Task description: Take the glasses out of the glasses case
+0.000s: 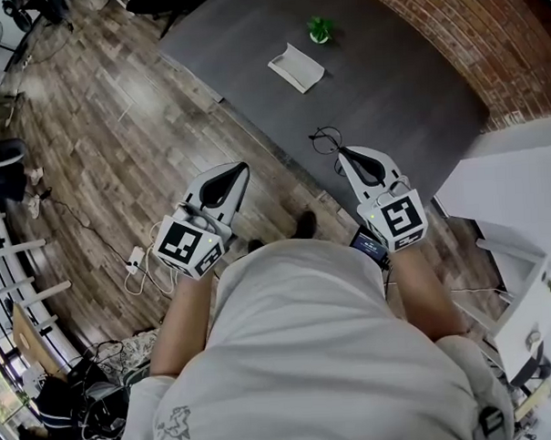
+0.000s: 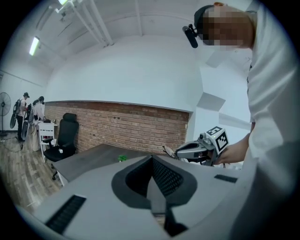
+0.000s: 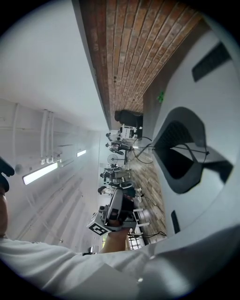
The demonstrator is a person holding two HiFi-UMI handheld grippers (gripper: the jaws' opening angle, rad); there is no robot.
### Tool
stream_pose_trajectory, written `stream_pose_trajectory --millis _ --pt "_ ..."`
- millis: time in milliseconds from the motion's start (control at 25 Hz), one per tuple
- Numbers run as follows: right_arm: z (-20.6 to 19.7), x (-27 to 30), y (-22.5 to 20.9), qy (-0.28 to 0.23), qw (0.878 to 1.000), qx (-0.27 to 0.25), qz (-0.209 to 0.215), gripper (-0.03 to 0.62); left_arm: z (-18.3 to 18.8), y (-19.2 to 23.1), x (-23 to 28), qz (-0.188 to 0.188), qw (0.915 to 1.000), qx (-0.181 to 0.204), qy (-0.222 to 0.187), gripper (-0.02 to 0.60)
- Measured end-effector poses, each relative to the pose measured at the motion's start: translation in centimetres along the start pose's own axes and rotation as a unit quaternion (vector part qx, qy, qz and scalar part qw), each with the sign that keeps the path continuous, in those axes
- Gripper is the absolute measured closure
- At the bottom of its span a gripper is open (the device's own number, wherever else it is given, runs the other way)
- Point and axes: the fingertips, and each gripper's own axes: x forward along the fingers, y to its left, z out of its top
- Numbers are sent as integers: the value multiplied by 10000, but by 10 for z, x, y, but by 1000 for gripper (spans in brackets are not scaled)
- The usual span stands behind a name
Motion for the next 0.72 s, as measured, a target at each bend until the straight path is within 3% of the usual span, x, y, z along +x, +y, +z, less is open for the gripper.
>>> stream_pose_trajectory --millis 720 --pt "36 -18 133 -172 9995 -109 -246 580 -11 -6 -126 -287 9993 48 -217 571"
